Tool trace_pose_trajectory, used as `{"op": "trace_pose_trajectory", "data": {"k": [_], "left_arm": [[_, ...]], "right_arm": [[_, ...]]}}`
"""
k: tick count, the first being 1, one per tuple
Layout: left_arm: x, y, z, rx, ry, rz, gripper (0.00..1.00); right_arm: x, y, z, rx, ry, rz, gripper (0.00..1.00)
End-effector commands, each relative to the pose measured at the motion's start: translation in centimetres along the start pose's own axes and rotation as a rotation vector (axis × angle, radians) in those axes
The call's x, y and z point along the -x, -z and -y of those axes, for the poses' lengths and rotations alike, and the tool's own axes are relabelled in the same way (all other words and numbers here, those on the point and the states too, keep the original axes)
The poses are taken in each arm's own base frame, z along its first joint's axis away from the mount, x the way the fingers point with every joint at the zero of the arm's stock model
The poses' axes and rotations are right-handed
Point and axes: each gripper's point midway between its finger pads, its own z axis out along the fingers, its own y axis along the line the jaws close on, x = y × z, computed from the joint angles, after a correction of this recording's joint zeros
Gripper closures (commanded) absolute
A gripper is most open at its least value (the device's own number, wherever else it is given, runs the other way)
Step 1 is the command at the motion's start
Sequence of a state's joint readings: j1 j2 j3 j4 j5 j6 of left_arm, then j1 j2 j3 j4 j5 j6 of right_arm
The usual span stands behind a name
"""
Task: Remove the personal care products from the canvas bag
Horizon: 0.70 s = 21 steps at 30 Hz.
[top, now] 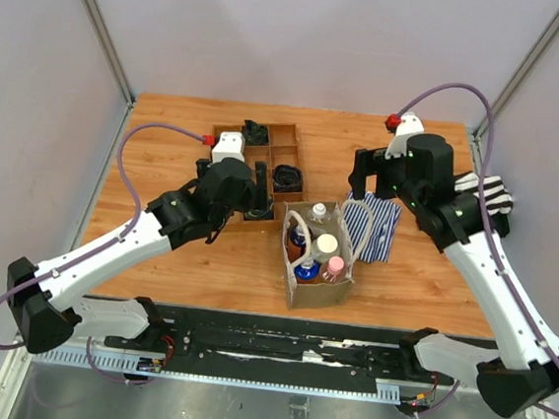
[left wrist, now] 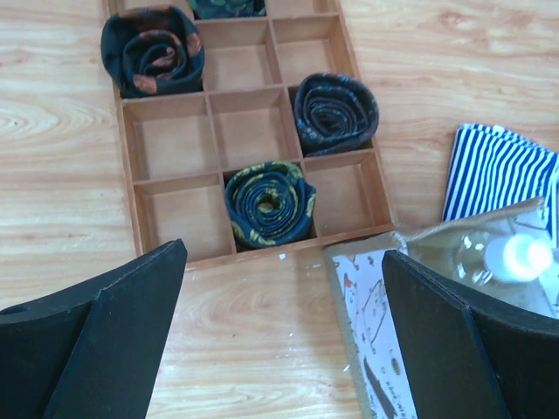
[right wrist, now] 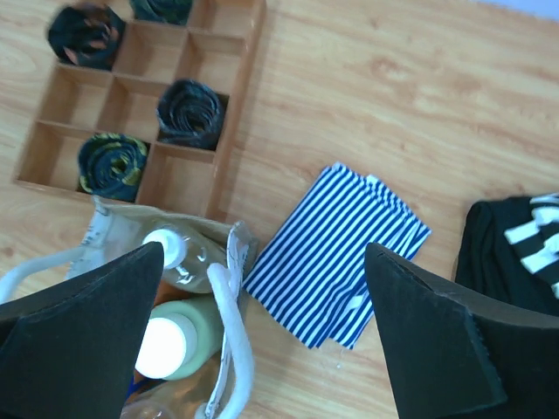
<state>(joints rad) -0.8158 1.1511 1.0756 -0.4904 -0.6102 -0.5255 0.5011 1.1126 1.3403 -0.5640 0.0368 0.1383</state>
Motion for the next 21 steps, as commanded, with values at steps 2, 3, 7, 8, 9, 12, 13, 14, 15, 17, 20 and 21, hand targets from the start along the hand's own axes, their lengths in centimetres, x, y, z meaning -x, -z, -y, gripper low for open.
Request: {"op": "trace_pose_trajectory", "data": {"k": [2,3,7,8,9,12,13,14,15,17,20,21], "left_arm": [[2.9,0.8,0.6,0.003,0.020,0.056,0.00],[3.2,0.9,0.6,0.001,0.029,0.066,0.00],[4.0,1.6,0.6,-0.013,0.085,0.088,0.00],[4.1,1.7,0.7,-0.021,0.090,0.090,0.00],[4.1,1.8,0.7,-0.025,0.090,0.088,0.00],[3.8,1.4,0.7,-0.016,0.068,0.083,0.00],[3.7,1.2,0.6,-0.006,0.062,0.079,0.00],[3.4,0.9,0.6,-0.001,0.058,0.069,0.00],[3.1,0.3,0.2,0.010,0.065,0.052,0.00],[2.2,-1.9,-1.5,0.028,0.140,-0.015,0.00],[-0.1,-5.6,-4.0,-0.013,0.257,-0.123,0.00],[-0.4,-6.4,-4.7,0.005,0.262,-0.124,0.00]], "right_arm": [[-1.6,-1.1,0.8,-0.032,-0.052,-0.085,0.02],[-1.8,-1.1,0.7,-0.028,-0.050,-0.090,0.02],[-2.2,-1.0,0.8,-0.025,-0.030,-0.085,0.02],[-2.2,-1.0,0.8,-0.023,-0.031,-0.086,0.01],[-2.3,-0.9,0.5,-0.003,-0.028,-0.086,0.02],[-2.2,-0.9,-0.5,0.055,-0.022,-0.081,0.01],[-2.2,-0.9,-0.5,0.058,-0.017,-0.077,0.01],[-2.1,-1.0,-0.3,0.048,-0.011,-0.074,0.02],[-2.2,-1.1,0.0,0.031,-0.006,-0.079,0.01],[-2.4,-1.3,0.3,0.015,0.000,-0.092,0.02],[-2.5,-1.2,0.5,0.004,-0.001,-0.096,0.07],[-2.5,-1.1,0.5,0.004,0.004,-0.096,0.28]]}}
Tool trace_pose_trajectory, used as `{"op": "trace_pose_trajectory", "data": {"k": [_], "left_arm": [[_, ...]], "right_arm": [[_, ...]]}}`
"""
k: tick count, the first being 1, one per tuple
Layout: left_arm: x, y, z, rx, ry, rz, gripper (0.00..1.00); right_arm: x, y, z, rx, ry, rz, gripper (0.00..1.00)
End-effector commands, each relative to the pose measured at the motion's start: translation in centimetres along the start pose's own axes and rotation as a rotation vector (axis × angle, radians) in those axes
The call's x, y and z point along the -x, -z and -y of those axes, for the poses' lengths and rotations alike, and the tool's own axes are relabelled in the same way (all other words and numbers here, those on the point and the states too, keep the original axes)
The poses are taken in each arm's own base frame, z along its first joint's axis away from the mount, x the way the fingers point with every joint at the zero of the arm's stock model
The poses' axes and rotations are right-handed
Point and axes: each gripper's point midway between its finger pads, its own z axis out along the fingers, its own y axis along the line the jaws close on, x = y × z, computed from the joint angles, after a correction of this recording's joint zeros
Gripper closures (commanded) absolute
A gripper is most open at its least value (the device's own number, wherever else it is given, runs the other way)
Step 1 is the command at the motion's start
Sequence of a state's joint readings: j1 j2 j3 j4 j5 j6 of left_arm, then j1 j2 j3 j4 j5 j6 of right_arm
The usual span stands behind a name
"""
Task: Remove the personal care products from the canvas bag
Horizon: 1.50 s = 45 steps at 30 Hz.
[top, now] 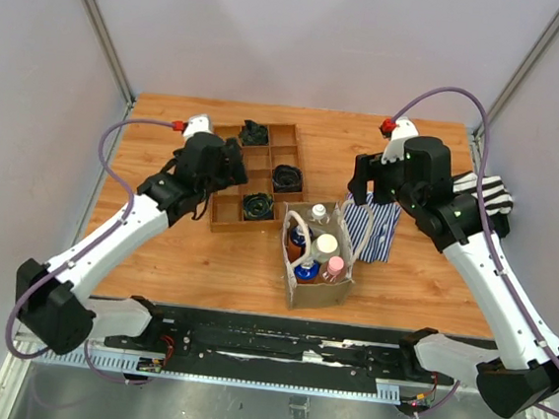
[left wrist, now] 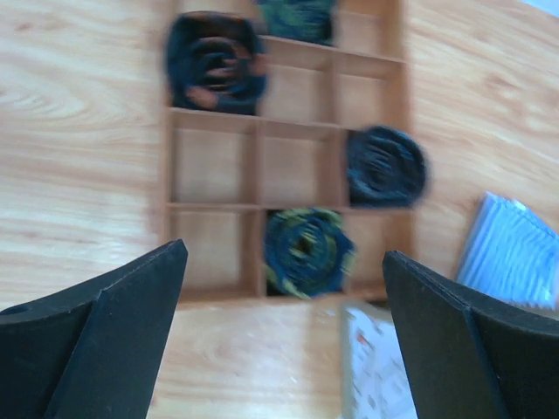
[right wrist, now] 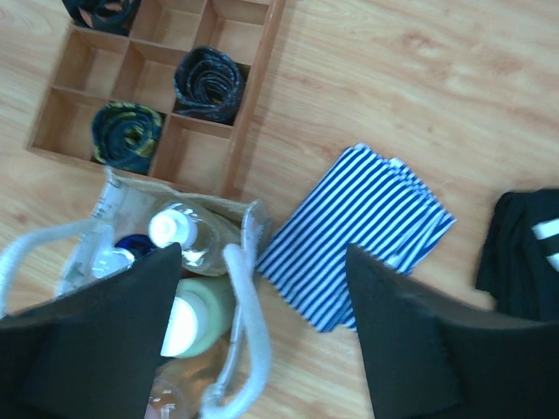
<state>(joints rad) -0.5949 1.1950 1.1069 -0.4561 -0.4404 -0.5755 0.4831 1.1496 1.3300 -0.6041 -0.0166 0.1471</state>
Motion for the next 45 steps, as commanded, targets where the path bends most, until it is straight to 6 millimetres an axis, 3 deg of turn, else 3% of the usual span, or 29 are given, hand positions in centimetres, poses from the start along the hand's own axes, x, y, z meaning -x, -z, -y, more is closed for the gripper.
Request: {"op": "trace_pose_trajectory", "data": {"k": [1,2,3,4,7,15,21,26,30,39,42,45], "left_arm": [[-2.2,-4.0,-2.4,-0.003,0.090,-0.095,0.07],[-2.1,-4.5,-2.3,-0.004,0.073,-0.084,0.46],[-1.9,-4.9,-2.3,0.002,0.065,-0.079,0.93],[-1.6,-5.5,-2.1,0.004,0.061,-0.069,0.99],[-0.6,-7.5,-1.6,0.036,0.030,-0.062,0.99],[-0.6,-11.6,0.9,-0.003,-0.010,-0.105,1.00],[-3.4,-17.5,1.8,0.055,-0.054,-0.245,0.99],[-6.8,-20.9,1.3,0.133,-0.065,-0.367,0.99],[-9.7,-22.1,-0.1,0.198,-0.076,-0.443,1.00],[-14.1,-23.1,-2.6,0.248,-0.057,-0.543,0.99],[-14.4,-23.3,-3.0,0.250,-0.034,-0.538,0.99],[-12.7,-23.6,-2.7,0.234,-0.013,-0.468,0.99]], "right_arm": [[-0.4,0.0,0.9,-0.029,0.024,-0.005,0.78],[-0.4,0.1,1.0,-0.039,0.024,-0.004,0.96],[-0.5,0.1,1.0,-0.033,0.032,-0.002,0.99],[-0.4,0.0,0.9,-0.024,0.041,-0.001,0.99],[-0.6,-0.3,0.7,-0.018,0.039,-0.008,0.99],[-0.9,-0.6,0.8,-0.023,0.039,-0.016,0.99],[-1.1,-0.7,0.1,0.011,0.012,-0.017,0.99],[-1.3,0.3,0.7,-0.017,0.016,-0.006,0.99],[-1.6,1.0,1.5,-0.058,0.034,-0.004,0.99],[-2.0,1.4,1.9,-0.075,0.036,-0.001,0.99],[-2.2,1.4,2.1,-0.081,0.036,-0.003,0.99],[-2.4,1.5,2.1,-0.078,0.039,-0.005,0.99]]}}
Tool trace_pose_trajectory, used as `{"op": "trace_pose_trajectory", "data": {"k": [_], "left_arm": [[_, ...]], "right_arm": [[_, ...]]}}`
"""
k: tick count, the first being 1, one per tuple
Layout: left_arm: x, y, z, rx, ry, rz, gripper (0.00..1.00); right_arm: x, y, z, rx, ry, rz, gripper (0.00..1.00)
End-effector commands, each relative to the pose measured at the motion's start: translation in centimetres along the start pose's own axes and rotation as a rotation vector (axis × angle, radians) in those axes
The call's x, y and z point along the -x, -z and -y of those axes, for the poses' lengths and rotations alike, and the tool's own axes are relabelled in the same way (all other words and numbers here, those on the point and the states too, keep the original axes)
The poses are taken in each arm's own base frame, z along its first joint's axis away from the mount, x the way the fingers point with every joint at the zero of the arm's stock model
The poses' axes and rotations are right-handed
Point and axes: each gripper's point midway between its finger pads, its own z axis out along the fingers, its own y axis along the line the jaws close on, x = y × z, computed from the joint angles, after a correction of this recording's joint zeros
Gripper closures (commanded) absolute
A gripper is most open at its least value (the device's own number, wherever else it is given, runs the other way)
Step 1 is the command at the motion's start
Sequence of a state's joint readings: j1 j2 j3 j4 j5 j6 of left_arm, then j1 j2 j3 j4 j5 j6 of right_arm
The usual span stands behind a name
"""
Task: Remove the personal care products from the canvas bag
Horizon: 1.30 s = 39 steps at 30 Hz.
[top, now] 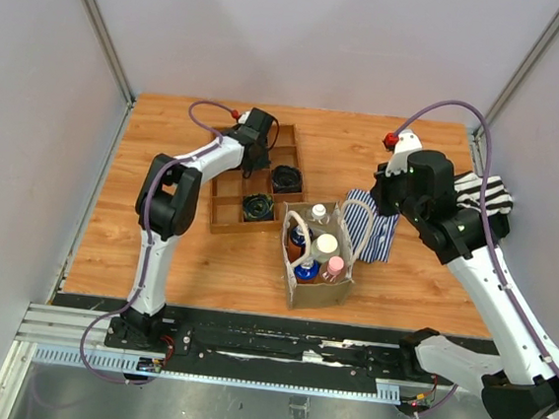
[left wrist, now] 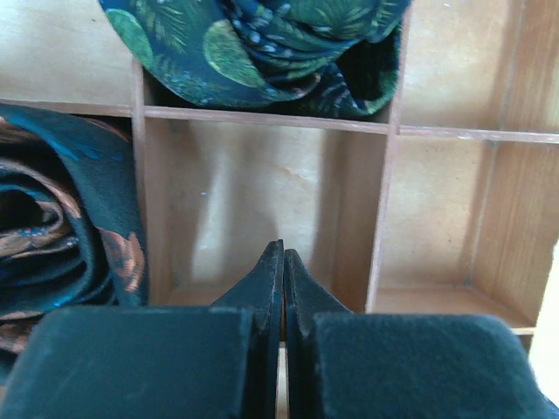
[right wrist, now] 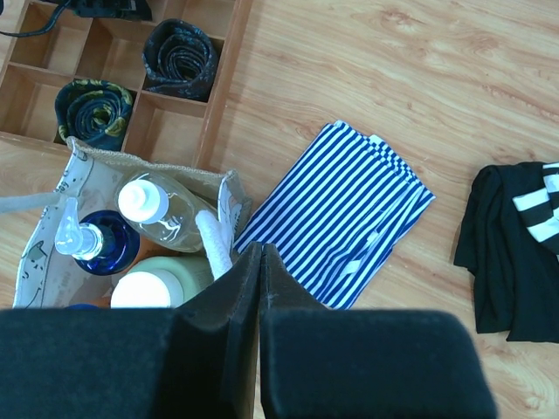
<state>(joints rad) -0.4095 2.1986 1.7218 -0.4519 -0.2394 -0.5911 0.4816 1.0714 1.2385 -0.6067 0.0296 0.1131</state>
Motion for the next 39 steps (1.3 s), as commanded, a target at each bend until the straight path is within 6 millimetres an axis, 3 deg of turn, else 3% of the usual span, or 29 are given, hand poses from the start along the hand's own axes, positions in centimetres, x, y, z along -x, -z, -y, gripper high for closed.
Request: {"op": "trace_pose_trajectory", "data": {"k": [1,9,12,16,19,26,31,36,39], "left_arm": [[-3.1,-0.5,-2.1,0.056,-0.017,-0.085,1.00],[-0.9,-4.2,-2.8,0.091,0.007,-0.143,1.00],[-0.4,-5.5,-5.0,0.106,0.089,-0.185,0.99],[1.5,-5.6,-9.8,0.166,0.209,-0.156,1.00],[1.6,-5.0,-14.4,0.195,0.348,-0.168,1.00],[2.6,-1.0,-23.6,0.274,0.587,-0.077,1.00],[4.8,1.4,-26.9,0.314,0.651,-0.017,1.00],[4.3,2.5,-29.9,0.333,0.774,-0.002,1.00],[4.8,3.0,-28.7,0.252,0.775,0.023,0.99]], "right_arm": [[-0.4,0.4,0.9,-0.031,0.007,0.004,0.99],[-0.4,0.9,0.9,-0.028,0.010,0.013,0.99],[-0.3,1.4,1.0,-0.030,0.017,0.011,0.99],[-0.5,1.9,1.2,-0.037,0.021,0.016,0.99],[-0.7,2.2,1.1,-0.031,0.023,0.018,0.99],[-1.0,2.0,0.2,0.020,0.014,0.014,0.99],[-1.7,1.5,-0.3,0.044,0.009,0.000,0.99],[-2.1,1.8,-0.2,0.045,0.016,-0.002,0.99],[-2.0,2.0,-0.3,0.051,0.017,0.008,0.99]]}}
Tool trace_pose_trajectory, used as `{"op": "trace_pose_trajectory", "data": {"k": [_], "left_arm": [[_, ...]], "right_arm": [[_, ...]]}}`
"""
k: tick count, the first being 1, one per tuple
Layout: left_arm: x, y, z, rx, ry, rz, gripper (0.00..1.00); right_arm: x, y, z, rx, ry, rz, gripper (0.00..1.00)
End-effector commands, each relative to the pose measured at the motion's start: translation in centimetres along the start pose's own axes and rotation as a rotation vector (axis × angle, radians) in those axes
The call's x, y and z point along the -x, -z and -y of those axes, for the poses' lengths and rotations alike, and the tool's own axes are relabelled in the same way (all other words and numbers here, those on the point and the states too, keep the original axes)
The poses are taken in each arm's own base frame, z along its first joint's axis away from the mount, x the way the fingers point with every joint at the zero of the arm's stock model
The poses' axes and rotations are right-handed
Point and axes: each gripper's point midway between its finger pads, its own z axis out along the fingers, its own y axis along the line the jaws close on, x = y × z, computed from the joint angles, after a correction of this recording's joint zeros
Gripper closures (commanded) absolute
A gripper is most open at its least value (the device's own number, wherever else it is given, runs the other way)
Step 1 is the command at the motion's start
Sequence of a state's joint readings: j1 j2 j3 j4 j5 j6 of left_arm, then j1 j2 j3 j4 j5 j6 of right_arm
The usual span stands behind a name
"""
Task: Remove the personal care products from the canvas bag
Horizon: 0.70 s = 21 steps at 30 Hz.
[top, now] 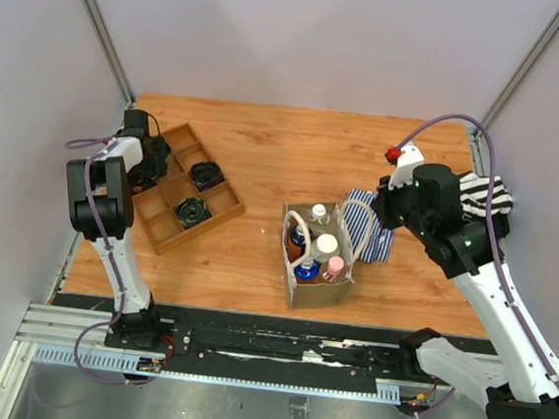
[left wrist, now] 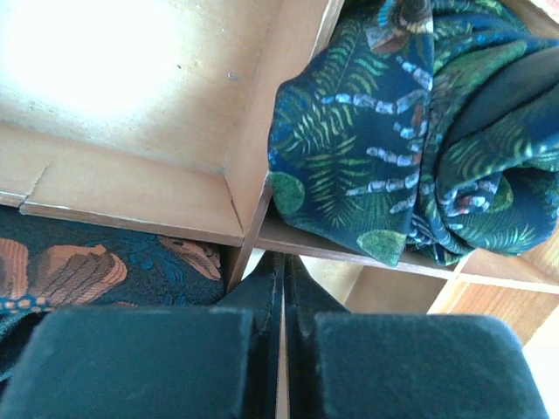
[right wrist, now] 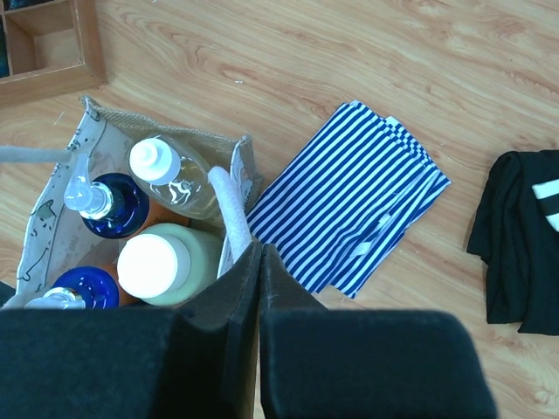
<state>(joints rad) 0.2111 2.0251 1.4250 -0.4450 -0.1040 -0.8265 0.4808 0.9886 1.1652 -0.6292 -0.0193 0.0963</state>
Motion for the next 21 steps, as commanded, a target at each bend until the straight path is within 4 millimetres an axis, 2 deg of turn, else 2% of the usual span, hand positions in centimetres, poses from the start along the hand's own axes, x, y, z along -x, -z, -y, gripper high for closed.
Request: {"op": "trace_pose_trajectory", "data": {"k": [1,4,6,9,13,17,21], "left_arm": [[0.2,2.2,0.7,-0.102,0.046,0.011,1.00],[0.8,6.0,4.0,-0.211,-0.007,0.115,0.99],[0.5,8.2,6.4,-0.309,-0.042,0.116,0.99],[-0.7,9.1,8.1,-0.396,-0.055,0.062,1.00],[-2.1,10.5,10.0,-0.451,-0.120,0.107,0.99],[-6.3,12.0,12.8,-0.565,-0.204,0.009,0.99],[-10.5,13.5,13.9,-0.567,-0.307,-0.022,0.99]], "right_arm": [[0.2,0.7,0.1,0.009,0.001,0.025,0.99],[1.0,0.8,-0.9,0.063,-0.004,0.035,0.99],[1.4,0.9,-1.5,0.099,-0.007,0.041,0.99],[1.9,1.2,-1.7,0.109,-0.021,0.053,0.99],[1.7,1.4,-1.7,0.104,-0.033,0.055,0.99],[1.4,1.2,-1.5,0.089,-0.041,0.045,0.99],[0.9,1.0,-1.3,0.082,-0.044,0.032,0.99]]}}
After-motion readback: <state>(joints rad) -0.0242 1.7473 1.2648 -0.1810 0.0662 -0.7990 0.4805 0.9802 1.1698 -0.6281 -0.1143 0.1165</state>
